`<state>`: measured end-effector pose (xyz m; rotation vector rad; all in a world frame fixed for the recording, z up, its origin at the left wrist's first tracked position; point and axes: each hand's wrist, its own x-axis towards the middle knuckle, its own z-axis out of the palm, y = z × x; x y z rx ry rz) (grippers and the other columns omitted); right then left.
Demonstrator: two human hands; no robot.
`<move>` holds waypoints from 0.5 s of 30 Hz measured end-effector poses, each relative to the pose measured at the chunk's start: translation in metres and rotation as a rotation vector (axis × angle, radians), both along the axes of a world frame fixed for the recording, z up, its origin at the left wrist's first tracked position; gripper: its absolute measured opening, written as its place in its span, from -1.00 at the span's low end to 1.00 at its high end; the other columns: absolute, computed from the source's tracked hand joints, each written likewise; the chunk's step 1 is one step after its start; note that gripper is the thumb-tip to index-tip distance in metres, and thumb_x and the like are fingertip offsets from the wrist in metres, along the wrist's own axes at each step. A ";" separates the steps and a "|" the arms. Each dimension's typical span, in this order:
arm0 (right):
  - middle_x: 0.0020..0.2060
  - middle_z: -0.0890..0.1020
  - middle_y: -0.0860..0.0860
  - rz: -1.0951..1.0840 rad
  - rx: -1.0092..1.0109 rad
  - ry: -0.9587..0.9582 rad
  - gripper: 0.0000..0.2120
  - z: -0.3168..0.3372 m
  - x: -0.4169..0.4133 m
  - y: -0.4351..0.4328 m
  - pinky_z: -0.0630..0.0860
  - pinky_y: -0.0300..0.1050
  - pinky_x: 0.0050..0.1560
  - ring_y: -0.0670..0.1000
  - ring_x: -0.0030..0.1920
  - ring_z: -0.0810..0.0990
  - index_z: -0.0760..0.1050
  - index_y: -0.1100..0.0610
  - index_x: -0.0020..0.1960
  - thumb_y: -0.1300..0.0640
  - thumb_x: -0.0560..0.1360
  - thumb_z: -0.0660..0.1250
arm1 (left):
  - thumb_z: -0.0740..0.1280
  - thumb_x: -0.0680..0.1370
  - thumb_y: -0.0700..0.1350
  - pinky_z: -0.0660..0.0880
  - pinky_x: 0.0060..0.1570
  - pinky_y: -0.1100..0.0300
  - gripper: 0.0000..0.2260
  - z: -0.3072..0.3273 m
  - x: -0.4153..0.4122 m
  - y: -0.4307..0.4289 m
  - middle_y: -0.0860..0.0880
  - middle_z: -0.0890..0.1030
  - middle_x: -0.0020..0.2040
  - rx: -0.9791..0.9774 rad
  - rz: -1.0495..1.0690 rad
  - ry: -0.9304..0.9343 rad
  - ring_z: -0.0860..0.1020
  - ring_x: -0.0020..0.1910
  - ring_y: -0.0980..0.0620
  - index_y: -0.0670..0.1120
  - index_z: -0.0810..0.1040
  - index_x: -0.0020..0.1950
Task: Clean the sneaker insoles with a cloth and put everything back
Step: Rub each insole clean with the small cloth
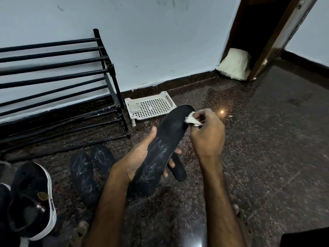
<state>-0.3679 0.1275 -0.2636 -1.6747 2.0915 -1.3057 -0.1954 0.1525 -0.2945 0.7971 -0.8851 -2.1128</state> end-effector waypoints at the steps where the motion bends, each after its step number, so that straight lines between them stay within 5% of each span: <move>1: -0.05 0.63 -0.08 -0.047 -0.049 -0.028 -0.78 -0.001 -0.006 0.000 0.58 -0.20 -0.05 -0.13 -0.10 0.58 0.55 0.04 0.01 0.24 0.43 0.49 | -0.01 0.65 0.23 0.59 -0.43 0.00 -0.38 0.000 0.001 0.000 -0.36 0.60 0.10 -0.005 0.000 0.008 0.63 -0.29 -0.19 -0.22 0.51 0.35; 5: -0.10 0.64 -0.10 0.170 -0.140 -0.416 -0.78 0.003 -0.010 0.003 0.57 -0.26 -0.07 -0.13 -0.09 0.62 0.53 0.04 -0.04 0.25 0.41 0.51 | 0.00 0.65 0.25 0.59 -0.43 0.00 -0.36 -0.002 0.000 -0.001 -0.35 0.62 0.05 0.004 0.008 -0.014 0.62 -0.31 -0.18 -0.25 0.53 0.31; 8: -0.13 0.64 -0.12 0.356 -0.022 -0.331 -0.79 -0.001 0.006 0.001 0.53 -0.33 -0.11 -0.17 -0.13 0.60 0.55 0.04 -0.07 0.26 0.41 0.51 | 0.03 0.61 0.33 0.56 -0.37 0.03 -0.30 -0.004 -0.001 -0.002 -0.33 0.61 -0.08 0.015 -0.030 -0.090 0.57 -0.30 -0.20 -0.26 0.64 0.13; 11: -0.09 0.63 -0.15 0.168 0.050 -0.058 -0.77 -0.017 0.006 -0.002 0.54 -0.27 -0.07 -0.18 -0.11 0.59 0.53 -0.04 -0.06 0.22 0.41 0.51 | 0.02 0.62 0.31 0.58 -0.38 0.03 -0.33 -0.007 0.001 -0.003 -0.32 0.62 0.01 -0.004 -0.015 -0.078 0.58 -0.26 -0.21 -0.24 0.58 0.24; 15: -0.11 0.64 -0.06 -0.117 0.144 -0.183 -0.81 -0.040 -0.031 0.002 0.40 -0.30 -0.24 -0.10 -0.20 0.58 0.57 0.03 -0.02 0.18 0.42 0.51 | -0.04 0.65 0.24 0.60 -0.43 0.00 -0.38 -0.004 0.004 -0.003 -0.34 0.61 0.09 0.014 0.031 0.040 0.63 -0.30 -0.17 -0.17 0.61 0.26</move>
